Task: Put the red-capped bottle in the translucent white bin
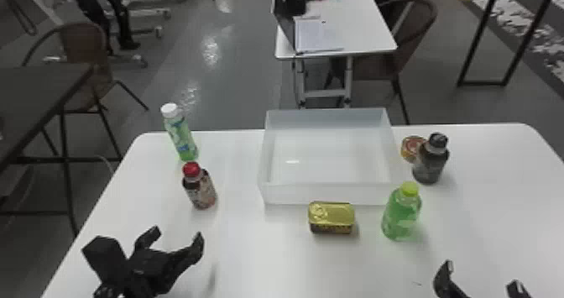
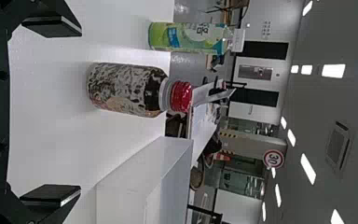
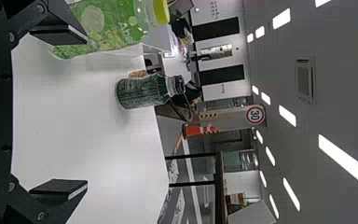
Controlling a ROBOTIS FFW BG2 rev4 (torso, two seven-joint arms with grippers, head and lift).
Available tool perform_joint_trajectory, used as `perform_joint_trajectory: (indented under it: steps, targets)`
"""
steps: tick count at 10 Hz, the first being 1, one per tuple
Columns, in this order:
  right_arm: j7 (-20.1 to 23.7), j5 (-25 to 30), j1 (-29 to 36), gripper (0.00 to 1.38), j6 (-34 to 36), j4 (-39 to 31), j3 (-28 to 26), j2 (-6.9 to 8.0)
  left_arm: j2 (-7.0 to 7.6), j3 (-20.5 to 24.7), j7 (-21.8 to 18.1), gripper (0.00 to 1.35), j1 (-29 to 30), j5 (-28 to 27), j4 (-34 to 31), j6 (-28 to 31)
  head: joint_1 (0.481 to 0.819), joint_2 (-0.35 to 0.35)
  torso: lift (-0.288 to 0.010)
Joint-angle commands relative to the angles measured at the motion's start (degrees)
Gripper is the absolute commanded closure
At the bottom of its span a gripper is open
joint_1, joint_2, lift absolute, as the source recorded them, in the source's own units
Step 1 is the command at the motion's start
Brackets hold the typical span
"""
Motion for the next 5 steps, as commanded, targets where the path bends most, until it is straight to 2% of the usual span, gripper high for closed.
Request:
perform_joint_trajectory:
  steps: [1,5]
  targets:
    - [0.08,-0.09,-0.45,0.20,-0.01,0.25,0.26,0.07,0.87,-0.56,-0.30,0.12,-3.58,-0.08,3.39,0.55,0.695,0.137,-0.074]
    - [0.79,-0.18,-1.24,0.20,0.08,0.68,0.26,0.07,4.56,0.50,-2.15,0.12,-13.07,-4.12,10.06,2.13,0.695,0.147,-0.074]
